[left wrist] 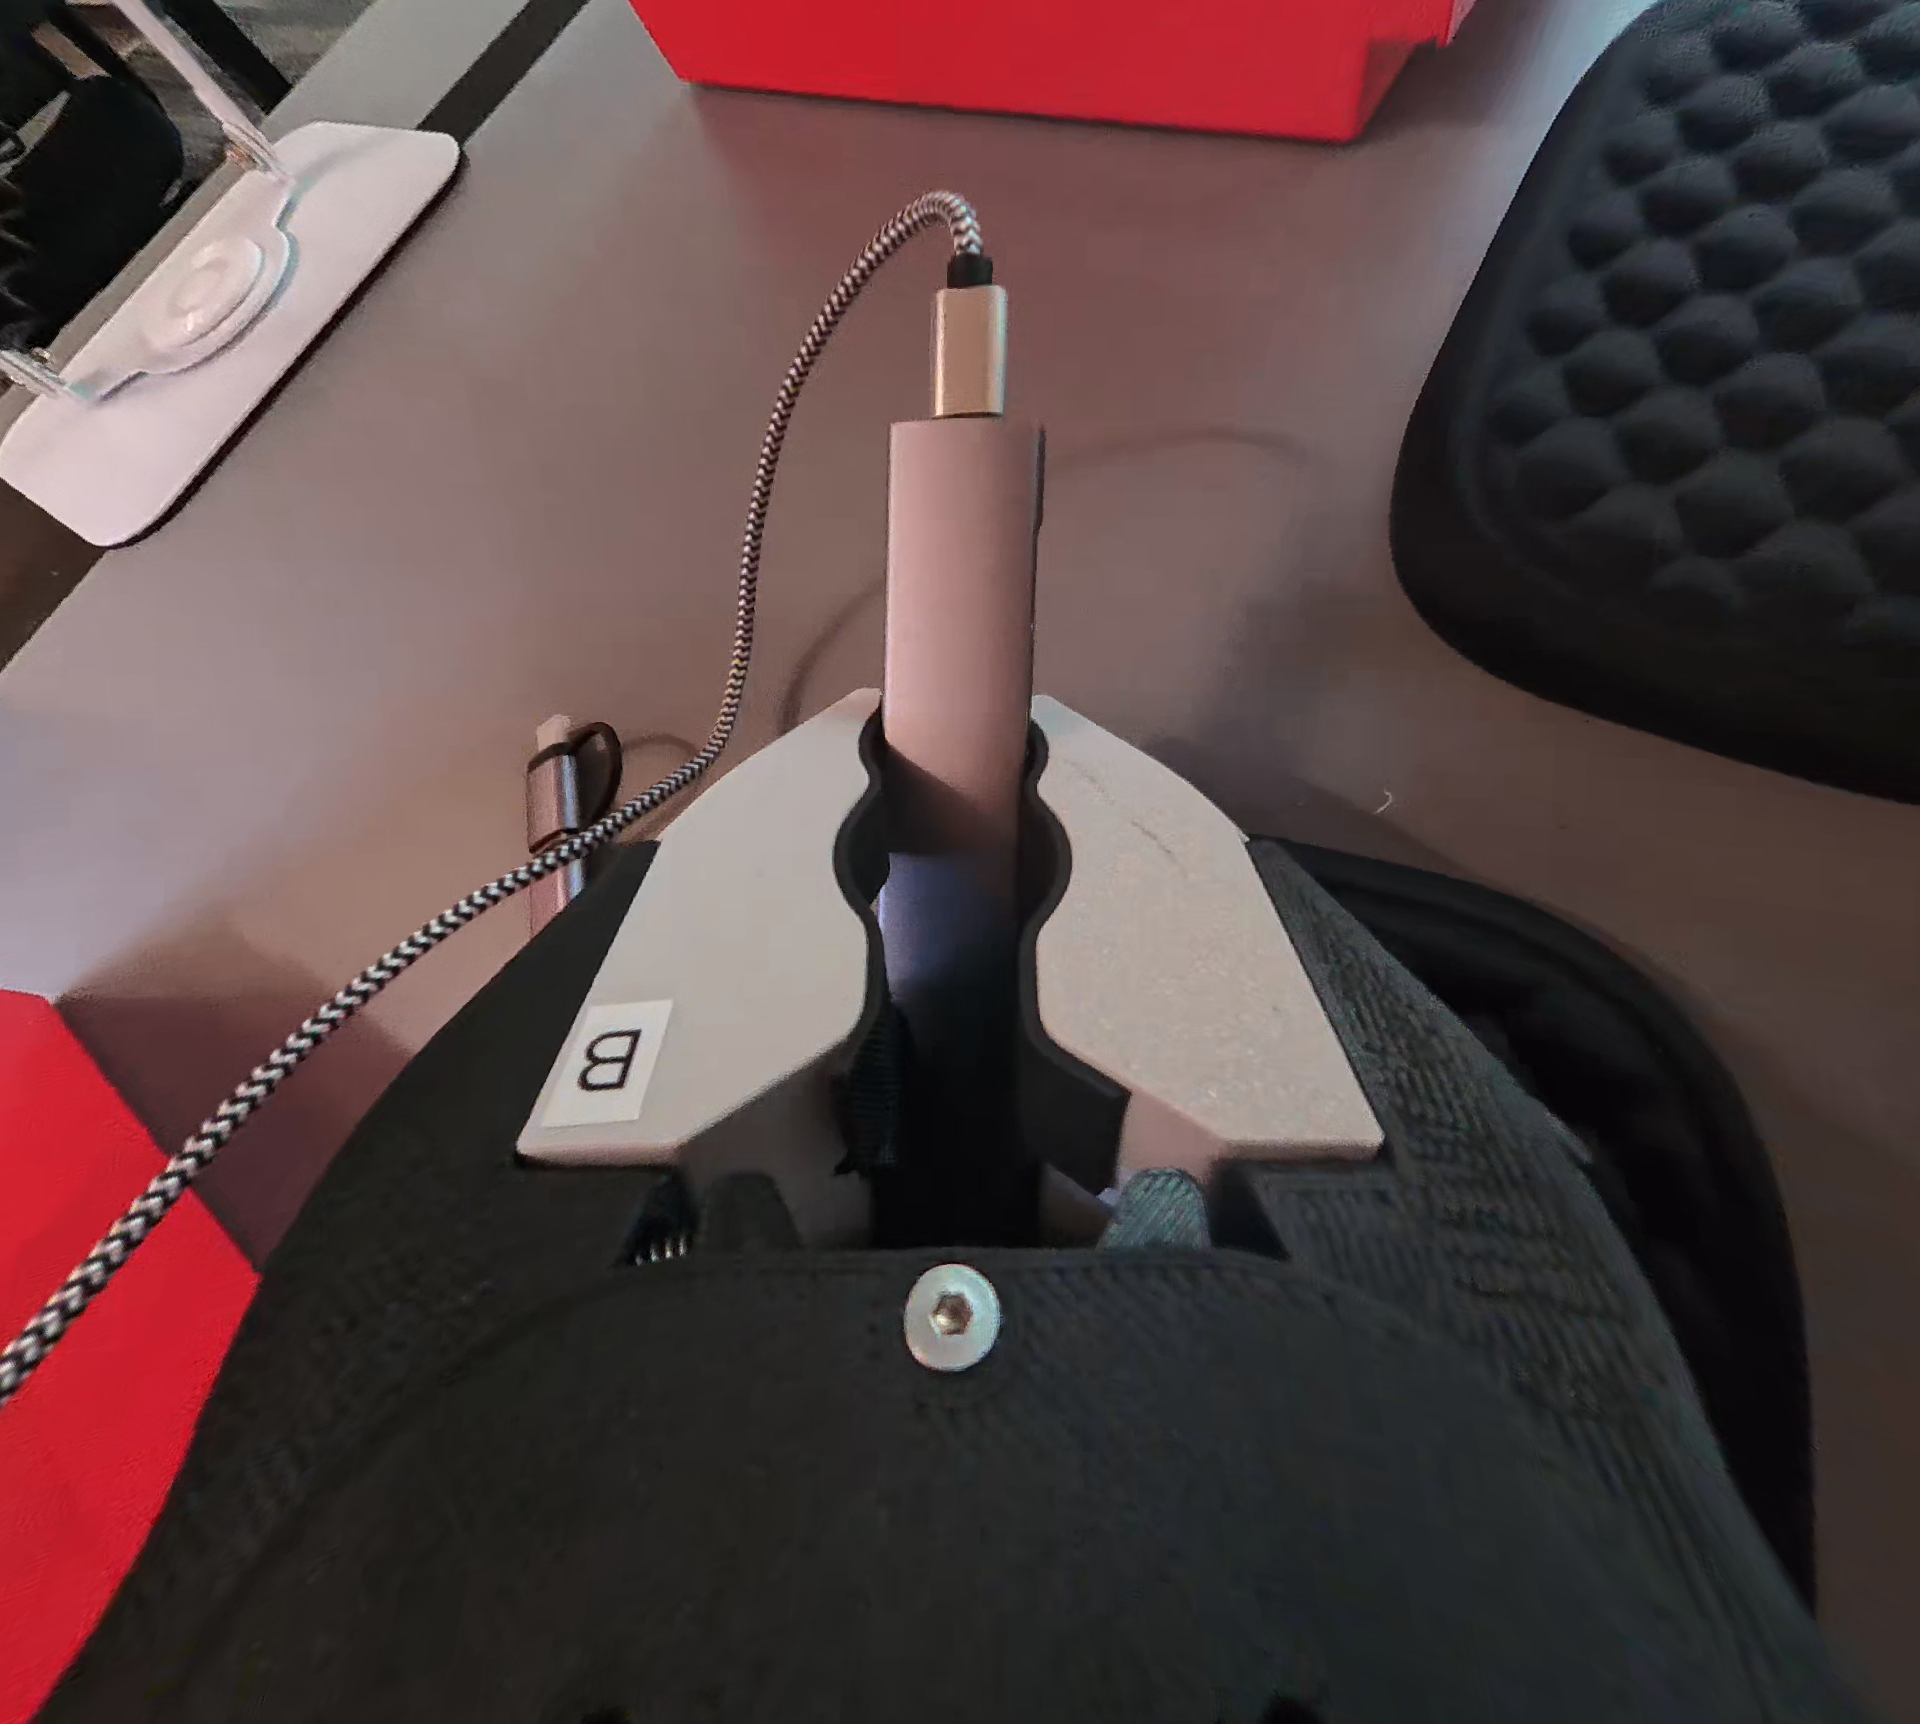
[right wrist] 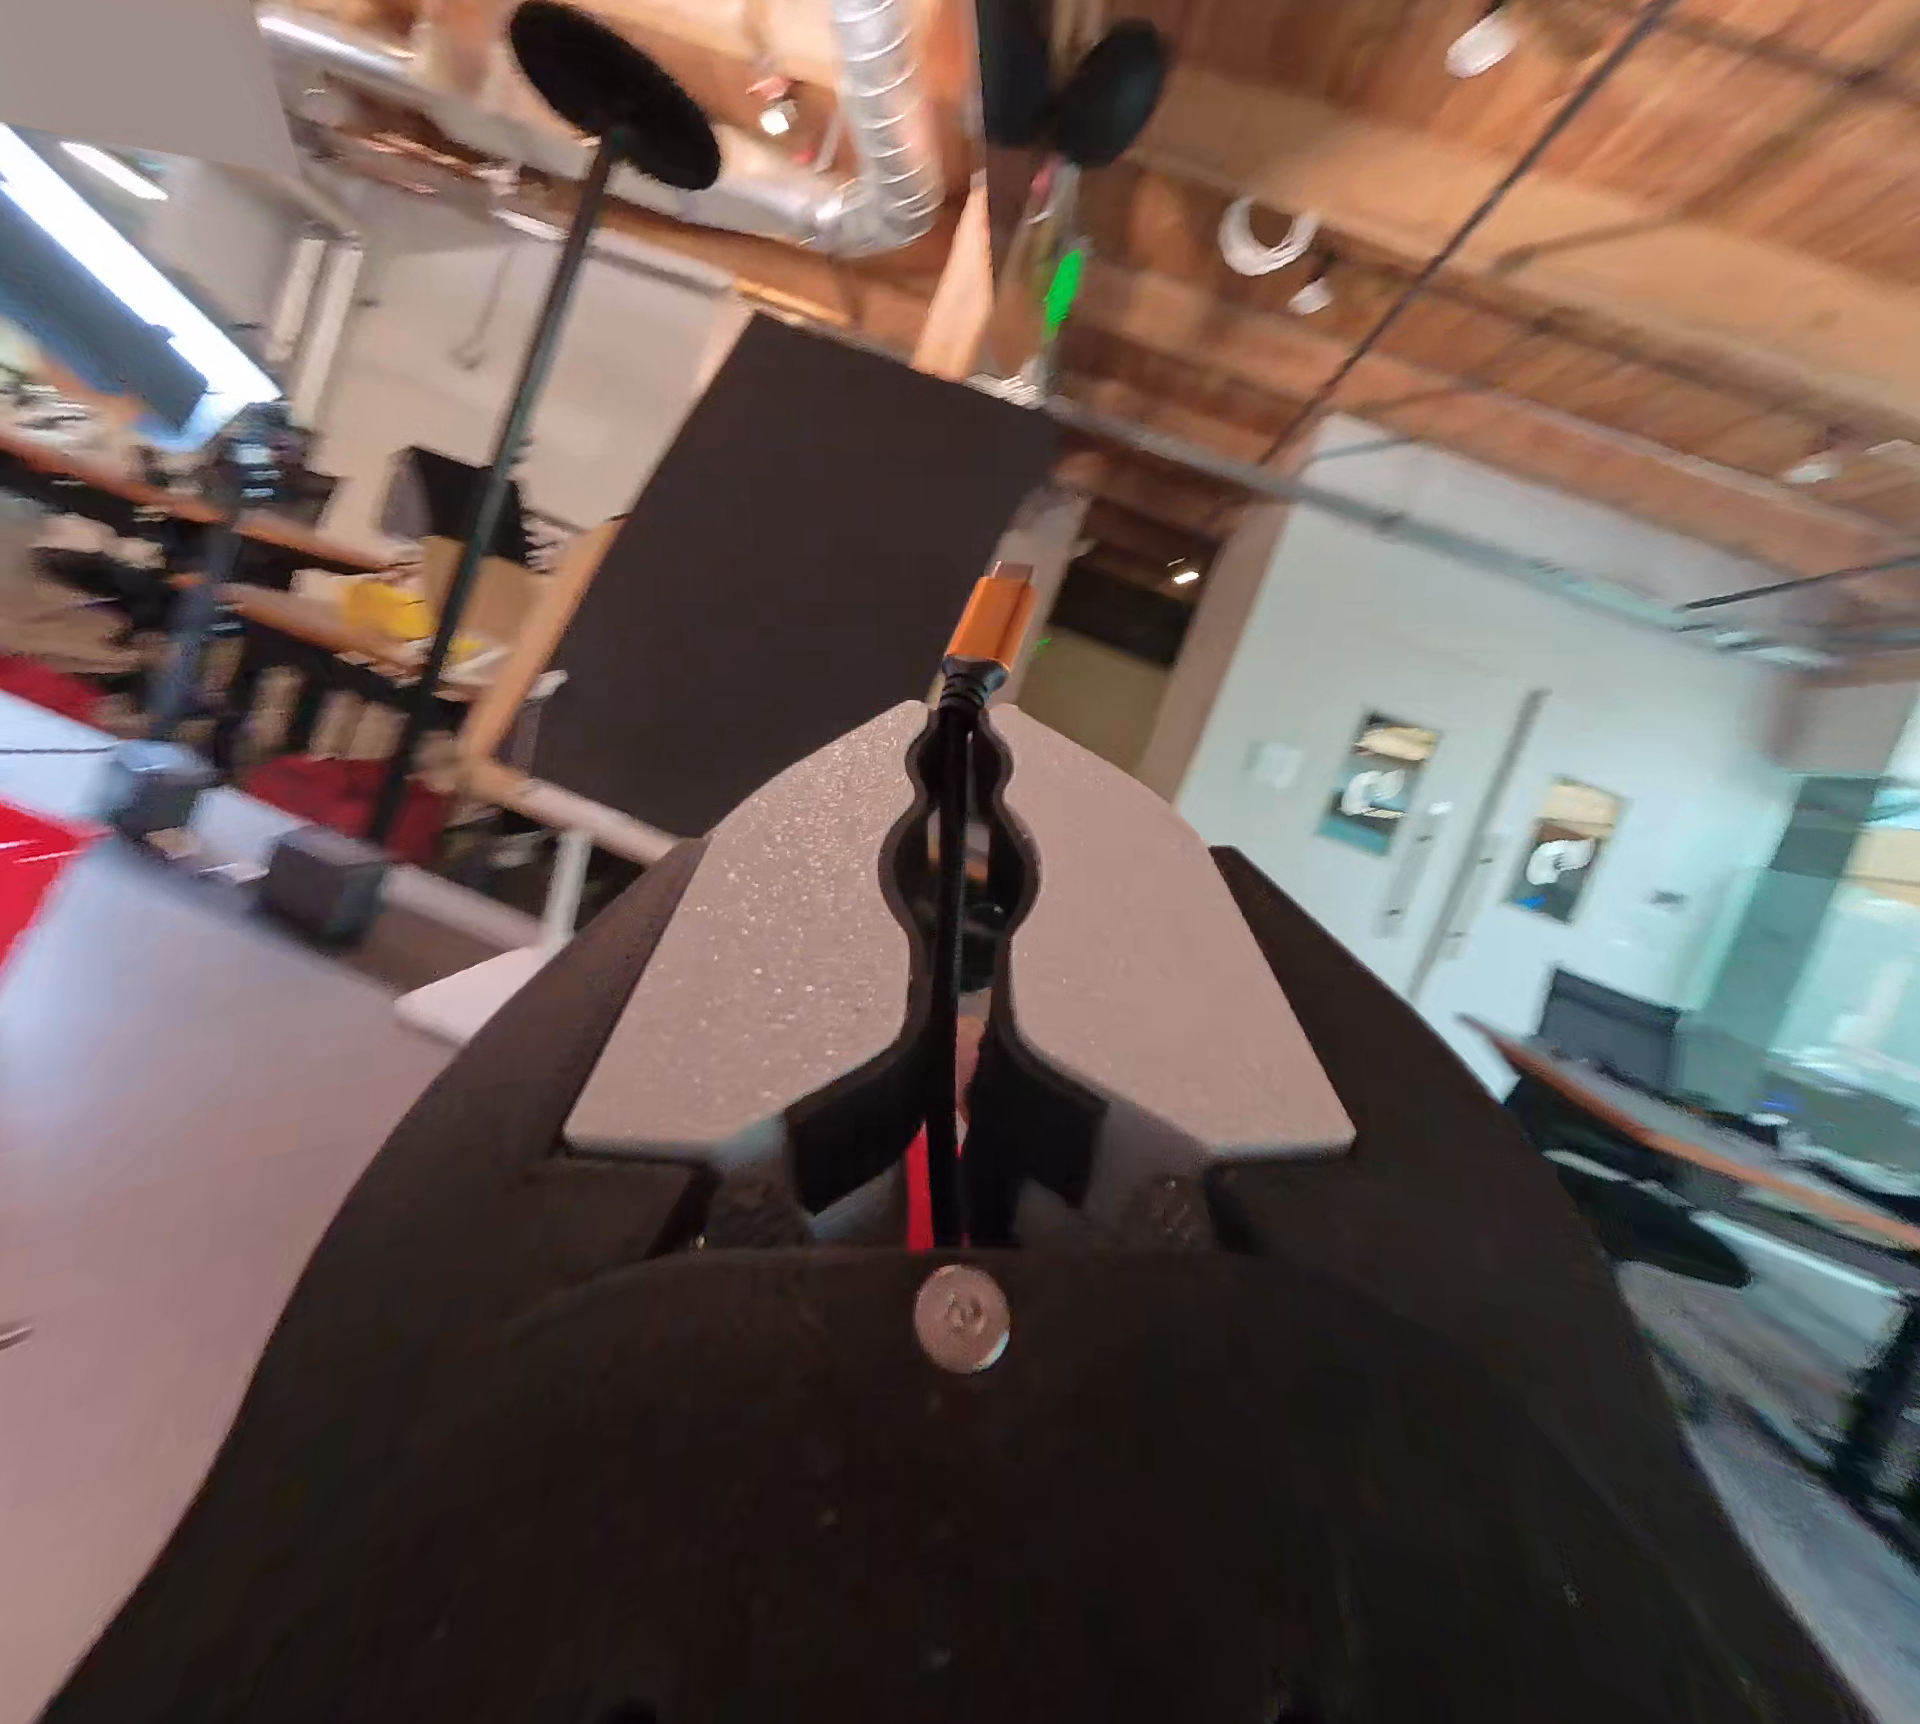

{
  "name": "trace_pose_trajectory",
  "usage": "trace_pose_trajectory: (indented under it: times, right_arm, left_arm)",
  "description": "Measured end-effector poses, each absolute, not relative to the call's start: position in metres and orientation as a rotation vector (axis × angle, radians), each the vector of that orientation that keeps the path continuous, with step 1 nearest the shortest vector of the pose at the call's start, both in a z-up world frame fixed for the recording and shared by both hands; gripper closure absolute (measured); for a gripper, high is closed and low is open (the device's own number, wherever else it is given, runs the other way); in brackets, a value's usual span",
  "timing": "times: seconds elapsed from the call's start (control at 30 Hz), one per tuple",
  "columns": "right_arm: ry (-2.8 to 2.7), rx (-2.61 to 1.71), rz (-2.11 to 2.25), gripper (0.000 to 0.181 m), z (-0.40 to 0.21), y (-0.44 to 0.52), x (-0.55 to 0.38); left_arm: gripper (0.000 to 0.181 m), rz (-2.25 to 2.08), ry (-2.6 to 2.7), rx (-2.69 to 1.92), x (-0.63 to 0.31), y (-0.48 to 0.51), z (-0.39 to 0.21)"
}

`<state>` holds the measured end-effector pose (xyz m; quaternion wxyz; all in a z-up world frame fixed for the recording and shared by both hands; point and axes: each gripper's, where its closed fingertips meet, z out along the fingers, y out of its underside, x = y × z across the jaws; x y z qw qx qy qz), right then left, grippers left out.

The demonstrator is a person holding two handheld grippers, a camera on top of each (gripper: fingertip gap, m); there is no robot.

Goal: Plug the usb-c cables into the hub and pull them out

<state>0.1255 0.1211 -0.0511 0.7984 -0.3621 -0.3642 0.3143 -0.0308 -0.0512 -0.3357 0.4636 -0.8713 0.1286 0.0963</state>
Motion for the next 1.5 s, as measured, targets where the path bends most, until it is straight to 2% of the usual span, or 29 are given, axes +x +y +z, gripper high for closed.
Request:
trace_pose_trajectory:
  times: [0.17, 0.47, 0.63, 0.73, 0.83, 1.0, 1.07, 1.17, 1.23, 1.33, 1.43, 1.5]
  right_arm:
    - [-0.696, -0.712, 0.556, 0.176, -0.050, 0.164, 0.128]
    - [-1.070, -0.737, 0.179, 0.169, -0.168, 0.205, 0.078]
    - [-1.436, -0.858, 0.273, 0.149, -0.217, 0.187, 0.068]
    - [-1.672, -1.025, 0.363, 0.124, -0.253, 0.176, 0.074]
    - [-1.681, -1.038, 0.283, 0.116, -0.256, 0.183, 0.079]
    - [-1.509, -0.833, 0.601, 0.119, -0.202, 0.135, 0.072]
    - [-1.557, -0.687, 0.722, 0.128, -0.192, 0.090, 0.070]
    - [-1.819, -0.483, 0.811, 0.148, -0.220, 0.010, 0.065]
    - [-1.982, -0.413, 0.714, 0.164, -0.254, -0.021, 0.060]
    - [-2.074, -0.340, 0.547, 0.165, -0.288, -0.036, 0.046]
    - [-2.184, -0.391, 0.598, 0.155, -0.313, -0.045, 0.040]
    - [-2.168, -0.393, 0.575, 0.155, -0.315, -0.043, 0.034]
  left_arm:
    - [0.162, 0.250, 0.338, -2.151, -0.030, -0.051, -0.338]
    - [0.162, 0.255, 0.358, -2.164, -0.029, -0.051, -0.340]
    - [0.162, 0.247, 0.351, -2.153, -0.029, -0.051, -0.338]
    - [0.162, 0.230, 0.340, -2.131, -0.028, -0.051, -0.334]
    - [0.162, 0.218, 0.335, -2.114, -0.028, -0.052, -0.332]
    - [0.162, 0.213, 0.358, -2.120, -0.025, -0.052, -0.333]
    - [0.162, 0.209, 0.385, -2.119, -0.023, -0.052, -0.333]
    - [0.162, 0.191, 0.471, -2.126, -0.015, -0.054, -0.336]
    - [0.162, 0.202, 0.558, -2.124, -0.008, -0.056, -0.339]
    - [0.162, 0.245, 0.704, -2.123, -0.001, -0.060, -0.346]
    - [0.162, 0.299, 0.781, -2.107, 0.000, -0.060, -0.349]
    - [0.161, 0.297, 0.787, -2.108, 0.000, -0.061, -0.349]
